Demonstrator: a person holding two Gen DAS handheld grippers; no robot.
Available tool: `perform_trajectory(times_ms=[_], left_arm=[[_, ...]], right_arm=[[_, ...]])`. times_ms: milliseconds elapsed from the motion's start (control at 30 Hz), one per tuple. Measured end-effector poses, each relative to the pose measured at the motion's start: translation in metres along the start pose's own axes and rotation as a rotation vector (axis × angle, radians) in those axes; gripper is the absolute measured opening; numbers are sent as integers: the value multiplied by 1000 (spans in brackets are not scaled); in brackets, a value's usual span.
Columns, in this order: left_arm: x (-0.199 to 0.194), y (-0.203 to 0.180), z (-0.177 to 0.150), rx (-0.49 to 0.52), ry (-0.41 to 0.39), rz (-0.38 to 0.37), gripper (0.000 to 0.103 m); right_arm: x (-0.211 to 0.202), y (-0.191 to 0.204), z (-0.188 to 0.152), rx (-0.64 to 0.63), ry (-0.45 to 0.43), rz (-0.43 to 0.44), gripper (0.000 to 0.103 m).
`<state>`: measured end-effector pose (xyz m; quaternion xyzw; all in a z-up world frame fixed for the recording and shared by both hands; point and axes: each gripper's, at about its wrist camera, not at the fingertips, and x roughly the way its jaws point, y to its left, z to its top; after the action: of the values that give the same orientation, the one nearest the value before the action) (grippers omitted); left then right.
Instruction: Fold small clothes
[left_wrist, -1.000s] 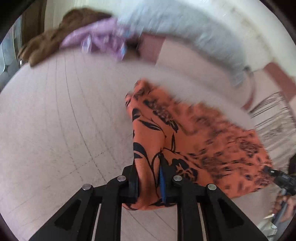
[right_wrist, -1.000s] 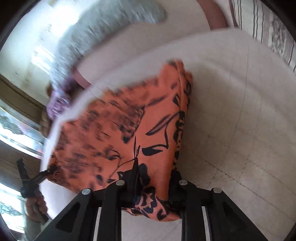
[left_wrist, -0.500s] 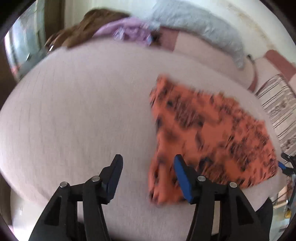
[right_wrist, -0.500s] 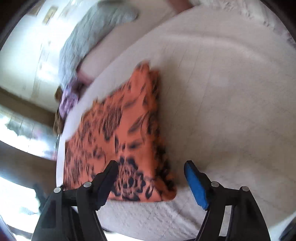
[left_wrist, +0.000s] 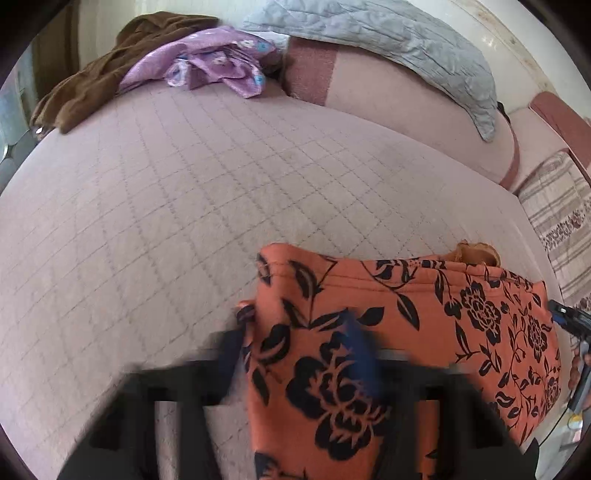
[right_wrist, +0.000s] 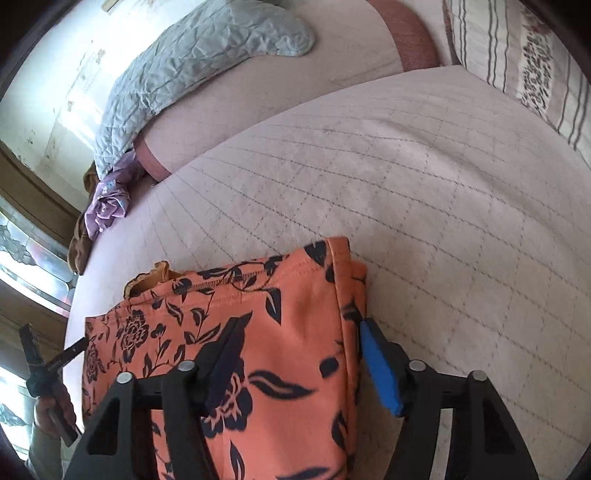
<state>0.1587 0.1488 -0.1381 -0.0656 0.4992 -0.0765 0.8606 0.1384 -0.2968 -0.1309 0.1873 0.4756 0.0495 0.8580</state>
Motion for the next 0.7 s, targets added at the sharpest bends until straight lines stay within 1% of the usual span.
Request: perform_trajectory(times_ms=[33,67,100,133,200,233,267,300,333,367,400,433,467,500,533,567,600,633,700], left_arm=[[-1,0,1,-6,6,18,3],[-7,-4,3,-13,-19,11,3],[-20,-6,3,-11,-60,13,3],[-35,-8,1,-8,-108,18,3],[-54,-5,-4,-15,-160,18,3],[-55,-2,-6,-22,-165,26,3],[-47,1,-7,-19,-154,51,3],[-30,4,-7,-3,-119,75,4],[-9,6,-6,12,-52,89,5],[14,7,-8,18,26,105,8],[15,5,-9,33,-15,116,9],[10,2,-8,49,-38,123,9],[1,0,-7,48,-49,118,14],[-10,1,-7,33,-66,106,20],[-24,2,-7,17,-91,106,37],[-35,2,-8,12,-113,107,46],[-48,2,-10,13,-137,102,48],[-64,-2,-16,18,-166,95,49],[-84,-15,-27,39,-190,81,55]], right_arm=[[2,0,1,-7,10,-9,24],[5,1,1,-26,36,-27,13],[6,2,1,-50,53,-43,7],[4,9,2,-88,52,-60,6],[-12,26,5,-127,-18,-80,6],[-21,31,6,-138,-54,-84,6],[-28,32,10,-139,-83,-98,6],[-24,28,14,-128,-84,-116,6],[-16,23,17,-112,-75,-132,7],[3,12,20,-82,-34,-148,10],[23,2,20,-46,33,-144,11],[38,-10,17,11,73,-134,11],[33,-13,15,36,35,-120,11],[26,-11,14,45,13,-117,16],[13,-7,12,38,-17,-121,30],[3,-3,10,20,-35,-139,36],[-8,1,8,8,-55,-156,43],[-23,5,6,6,-84,-154,49],[-51,14,-1,21,-130,-73,57]])
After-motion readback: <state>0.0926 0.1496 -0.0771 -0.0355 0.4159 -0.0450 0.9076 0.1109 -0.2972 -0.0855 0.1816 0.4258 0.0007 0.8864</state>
